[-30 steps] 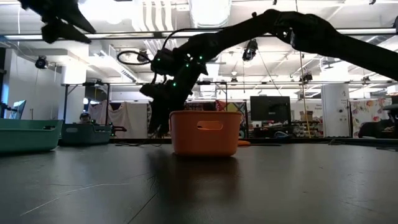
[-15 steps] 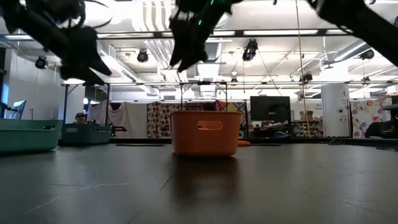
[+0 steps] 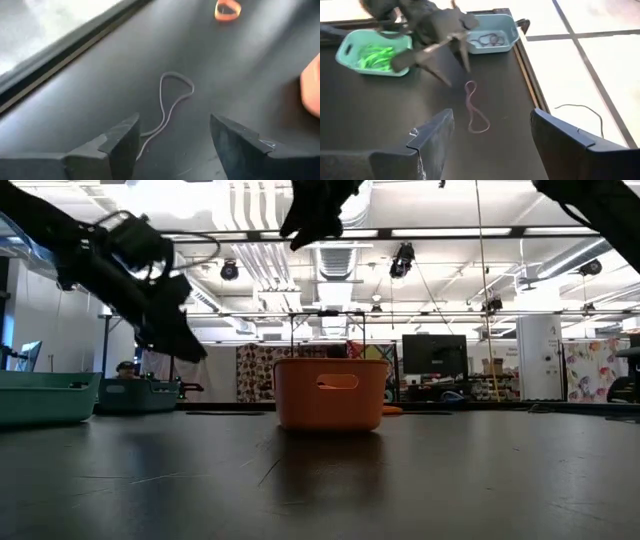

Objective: Sort rubber bands into baskets
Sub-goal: Put the purple rubber band into the sky blue bin

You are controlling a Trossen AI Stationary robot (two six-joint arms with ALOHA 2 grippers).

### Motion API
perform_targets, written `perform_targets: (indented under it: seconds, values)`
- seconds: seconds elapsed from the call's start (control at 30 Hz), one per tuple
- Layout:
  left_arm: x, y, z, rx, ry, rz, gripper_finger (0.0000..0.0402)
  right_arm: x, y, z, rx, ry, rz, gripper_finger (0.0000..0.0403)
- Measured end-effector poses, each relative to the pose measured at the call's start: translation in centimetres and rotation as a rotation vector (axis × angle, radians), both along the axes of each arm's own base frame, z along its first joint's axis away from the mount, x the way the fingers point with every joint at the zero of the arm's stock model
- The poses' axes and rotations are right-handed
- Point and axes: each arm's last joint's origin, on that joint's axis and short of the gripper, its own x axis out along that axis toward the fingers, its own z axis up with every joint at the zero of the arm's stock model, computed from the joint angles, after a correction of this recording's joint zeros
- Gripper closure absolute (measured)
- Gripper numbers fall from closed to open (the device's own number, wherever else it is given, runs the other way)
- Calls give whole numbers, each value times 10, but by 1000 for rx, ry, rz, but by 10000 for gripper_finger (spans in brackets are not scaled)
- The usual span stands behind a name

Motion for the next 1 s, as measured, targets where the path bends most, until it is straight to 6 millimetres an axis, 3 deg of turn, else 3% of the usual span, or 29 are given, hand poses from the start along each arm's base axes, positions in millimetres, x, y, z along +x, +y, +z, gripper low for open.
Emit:
perform_targets:
  seconds: [0.4,0.7,0.83,1.0]
  values:
    - [31,13,-39,16,105,-83,196,-30,50,32,8,35,-33,154]
    - [55,26,-66,35,208,-87,204,-33,56,32,26,50,-38,154]
    - [66,32,-75,-40,197,-58,250,-35,54,31,16,78,-27,154]
    - [72,36,-89,-87,193,-16,354,-38,51,29,2,115,-35,155]
